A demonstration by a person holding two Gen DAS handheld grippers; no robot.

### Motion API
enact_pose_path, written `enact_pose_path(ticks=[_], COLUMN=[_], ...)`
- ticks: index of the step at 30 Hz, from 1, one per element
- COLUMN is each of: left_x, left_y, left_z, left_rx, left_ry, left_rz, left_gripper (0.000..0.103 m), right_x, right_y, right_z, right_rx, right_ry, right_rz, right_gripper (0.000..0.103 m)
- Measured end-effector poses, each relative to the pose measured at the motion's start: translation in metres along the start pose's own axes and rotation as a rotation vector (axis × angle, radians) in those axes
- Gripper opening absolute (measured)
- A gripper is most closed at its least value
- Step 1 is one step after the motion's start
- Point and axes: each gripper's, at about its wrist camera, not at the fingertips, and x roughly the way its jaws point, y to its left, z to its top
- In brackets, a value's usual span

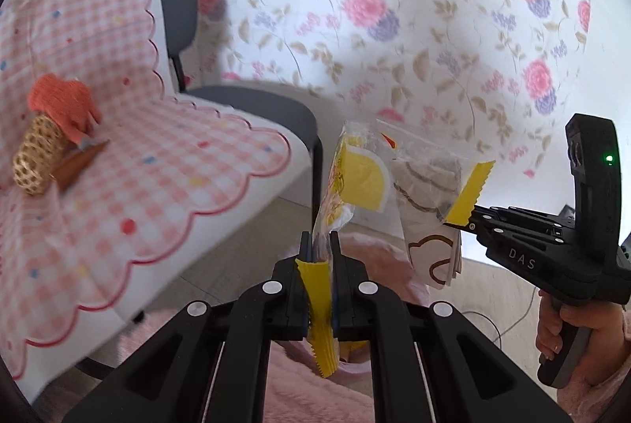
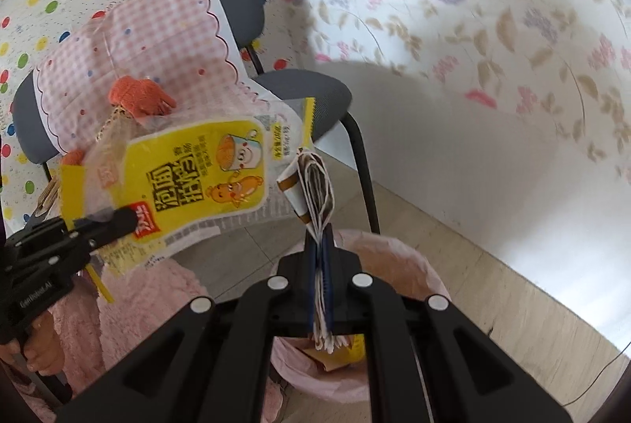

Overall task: Collect trash
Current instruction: 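Carry the snack bag and paper over the bin and open both tools, then move both open tools back toward the chair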

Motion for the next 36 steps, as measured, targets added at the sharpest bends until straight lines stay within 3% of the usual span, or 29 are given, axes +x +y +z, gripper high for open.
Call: enact_pose_path(ticks=[10, 14, 16, 18, 19, 27, 36], left_x=[0.036, 0.046, 0.049, 0.05, 0.05, 0.031, -0.005], left_y=[-0.014, -0.017, -0.017, -0.017, -0.015, 0.005, 0.039], left_z=[-0.003, -0.001, 0.0, 0.001, 0.001, 0.006, 0.012], left_rx=[-0.013, -0.018, -0.017, -0.021, -0.03, -0.065, -0.122], left_ry=[0.081, 0.1, 0.102, 0.102, 0.1, 0.046, -0.03], left_rz=[-0.029, -0.036, -0.035, -0.029, -0.027, 0.043, 0.144], left_gripper=[0.01, 0.016, 0.022, 0.028, 0.033, 0.044, 0.049], right_x=[0.015, 0.026, 0.029, 0.032, 0.033, 0.029, 0.022], right_y=[-0.025, -0.029, -0.03, -0.032, -0.032, -0.028, -0.005], right_z=[-0.011, -0.012, -0.013, -0.013, -0.013, -0.007, 0.01], right_rx=[0.061, 0.075, 0.081, 0.082, 0.08, 0.063, 0.022], right_ry=[0.026, 0.048, 0.054, 0.06, 0.06, 0.042, 0.011], right_rz=[0.001, 0.008, 0.003, 0.0, -0.003, -0.011, 0.021], right_gripper=[0.004, 0.004, 0.01, 0.038, 0.043, 0.043, 0.043])
